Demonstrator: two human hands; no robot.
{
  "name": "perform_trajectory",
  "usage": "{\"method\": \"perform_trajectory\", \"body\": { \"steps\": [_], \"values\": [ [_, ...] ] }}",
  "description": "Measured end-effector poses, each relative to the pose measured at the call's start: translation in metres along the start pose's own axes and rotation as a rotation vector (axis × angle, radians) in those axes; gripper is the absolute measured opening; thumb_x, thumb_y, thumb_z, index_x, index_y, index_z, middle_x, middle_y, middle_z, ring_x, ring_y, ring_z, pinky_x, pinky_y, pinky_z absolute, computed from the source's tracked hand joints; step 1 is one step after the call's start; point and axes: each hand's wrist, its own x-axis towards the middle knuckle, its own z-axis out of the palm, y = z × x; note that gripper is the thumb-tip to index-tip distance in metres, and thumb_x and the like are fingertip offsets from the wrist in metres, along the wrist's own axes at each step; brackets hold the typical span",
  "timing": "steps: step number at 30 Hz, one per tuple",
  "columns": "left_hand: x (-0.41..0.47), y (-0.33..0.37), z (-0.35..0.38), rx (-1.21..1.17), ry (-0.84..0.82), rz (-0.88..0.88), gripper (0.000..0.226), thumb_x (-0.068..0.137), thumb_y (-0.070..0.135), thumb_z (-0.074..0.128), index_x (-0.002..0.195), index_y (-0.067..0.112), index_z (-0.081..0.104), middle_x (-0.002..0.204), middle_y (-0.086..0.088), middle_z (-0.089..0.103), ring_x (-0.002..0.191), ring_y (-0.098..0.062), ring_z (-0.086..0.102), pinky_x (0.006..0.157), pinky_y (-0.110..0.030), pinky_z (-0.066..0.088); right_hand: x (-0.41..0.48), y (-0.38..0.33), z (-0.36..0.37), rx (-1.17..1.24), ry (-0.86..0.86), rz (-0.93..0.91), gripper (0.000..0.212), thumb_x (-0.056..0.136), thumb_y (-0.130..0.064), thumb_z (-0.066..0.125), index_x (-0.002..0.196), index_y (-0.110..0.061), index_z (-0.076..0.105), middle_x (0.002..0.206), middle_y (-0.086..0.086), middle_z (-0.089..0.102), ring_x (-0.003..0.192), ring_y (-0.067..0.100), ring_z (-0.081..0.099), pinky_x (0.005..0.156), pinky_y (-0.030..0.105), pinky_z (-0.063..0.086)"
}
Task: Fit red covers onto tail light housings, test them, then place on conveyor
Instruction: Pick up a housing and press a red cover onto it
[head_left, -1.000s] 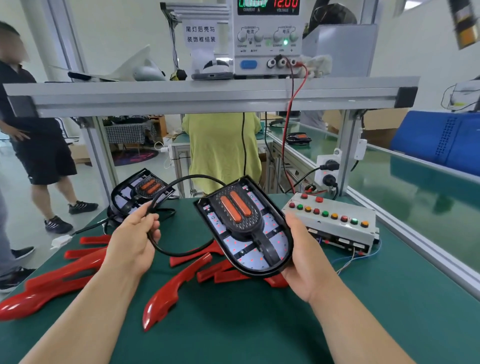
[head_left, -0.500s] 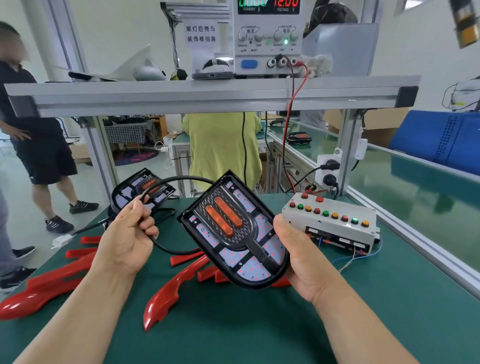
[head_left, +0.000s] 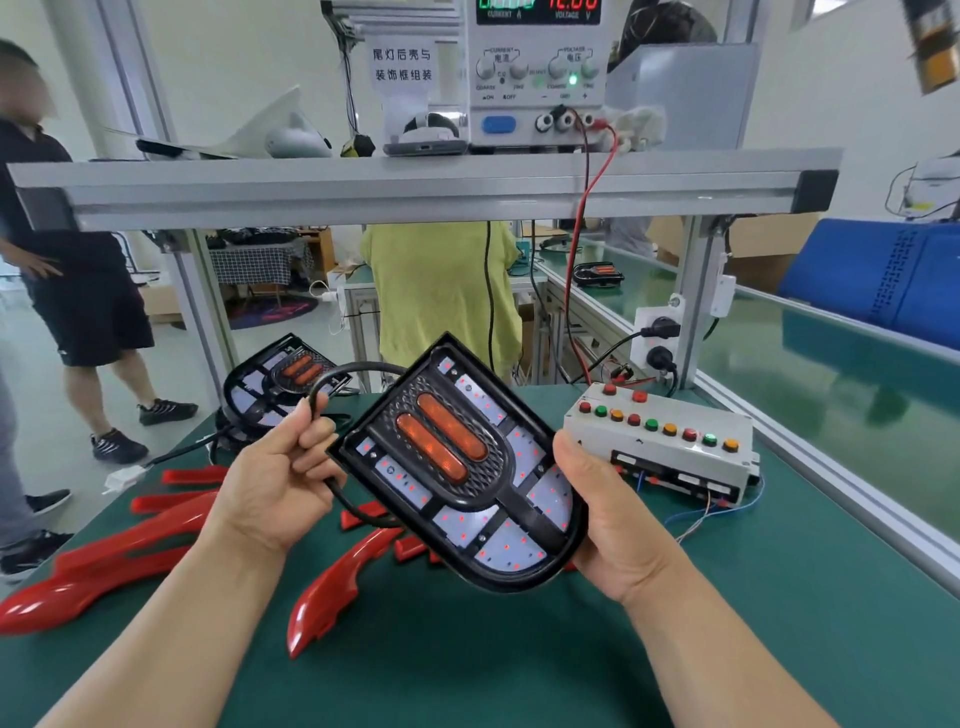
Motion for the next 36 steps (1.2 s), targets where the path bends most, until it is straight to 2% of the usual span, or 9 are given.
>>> {"method": "perform_trajectory", "body": {
  "steps": [9,12,14,17,19,24,28,32,36],
  "values": [
    [0.0,-0.026,0.019,-0.009,-0.005,-0.001,0.028,0.105,0.019,0.043,0.093,0.016,0.068,0.067,0.009,0.044,0.047,-0.001,0.041,0.047,-0.013,0.042,0.003,-0.003,-0.002,0.145,0.011,-0.053,0.057,0.095,-0.05,0.05,0.134,-0.011,0.061,0.141,0.016,0.057,0.132,0.029,0.054,0.099,0.036,0.05],
    [-0.001,-0.036,0.025,0.098,-0.008,0.04,0.034,0.106,0.014,0.038,0.134,0.01,0.055,0.106,-0.007,0.065,0.082,-0.009,0.058,0.089,-0.025,0.053,0.005,-0.003,-0.003,0.188,0.003,-0.106,0.062,0.092,-0.053,0.06,0.136,-0.009,0.06,0.143,0.017,0.055,0.134,0.031,0.051,0.101,0.038,0.049],
    [-0.005,-0.036,0.028,0.16,-0.02,0.034,0.039,0.107,0.014,0.034,0.144,0.011,0.048,0.147,-0.021,0.047,0.114,-0.024,0.046,0.118,-0.048,0.031,0.006,-0.004,-0.005,0.206,-0.012,-0.132,0.063,0.09,-0.053,0.064,0.135,-0.009,0.06,0.142,0.016,0.056,0.133,0.029,0.052,0.1,0.037,0.05],
    [-0.007,-0.037,0.031,0.198,-0.033,0.026,0.04,0.107,0.011,0.03,0.143,0.012,0.048,0.142,-0.023,0.052,0.112,-0.023,0.051,0.111,-0.048,0.042,0.005,-0.005,-0.005,0.233,-0.02,-0.141,0.064,0.09,-0.052,0.063,0.137,-0.01,0.059,0.143,0.015,0.055,0.134,0.028,0.052,0.1,0.037,0.05],
    [-0.006,-0.04,0.032,0.221,-0.046,0.005,0.039,0.106,0.008,0.029,0.138,0.011,0.053,0.107,-0.011,0.068,0.084,-0.013,0.064,0.079,-0.031,0.059,0.005,-0.007,-0.005,0.296,-0.015,-0.126,0.064,0.088,-0.053,0.066,0.136,-0.011,0.06,0.144,0.014,0.055,0.135,0.027,0.051,0.101,0.038,0.049],
    [-0.011,-0.043,0.032,0.533,-0.026,-0.094,0.036,0.103,0.003,0.033,0.124,0.011,0.061,0.096,-0.007,0.074,0.067,-0.014,0.069,0.05,-0.022,0.052,0.001,-0.016,-0.011,0.394,-0.097,-0.03,0.062,0.091,-0.045,0.064,0.14,-0.008,0.055,0.149,0.017,0.048,0.141,0.032,0.042,0.115,0.048,0.035],
    [-0.015,-0.038,0.031,0.678,-0.073,-0.036,0.032,0.1,0.004,0.041,0.104,0.009,0.073,0.098,-0.013,0.074,0.073,-0.019,0.07,0.064,-0.032,0.056,-0.002,-0.014,-0.015,0.294,-0.156,0.117,0.067,0.094,-0.044,0.058,0.146,-0.004,0.046,0.152,0.023,0.041,0.144,0.038,0.034,0.12,0.054,0.023],
    [-0.02,-0.025,0.031,0.657,-0.102,0.022,0.032,0.095,0.031,0.05,0.096,0.019,0.08,0.104,-0.006,0.076,0.097,-0.022,0.071,0.083,-0.039,0.059,-0.005,-0.015,-0.015,0.22,-0.17,0.199,0.071,0.083,-0.047,0.073,0.138,-0.005,0.057,0.14,0.021,0.056,0.128,0.033,0.056,0.109,0.046,0.043],
    [-0.02,-0.011,0.025,0.616,-0.06,-0.086,0.06,0.103,0.053,0.026,0.13,0.012,0.061,0.127,-0.017,0.066,0.121,-0.035,0.06,0.106,-0.053,0.042,-0.008,-0.017,-0.018,0.195,-0.137,0.257,0.065,0.075,-0.049,0.08,0.125,-0.009,0.069,0.129,0.018,0.065,0.117,0.03,0.065,0.1,0.042,0.052]
  ]
}}
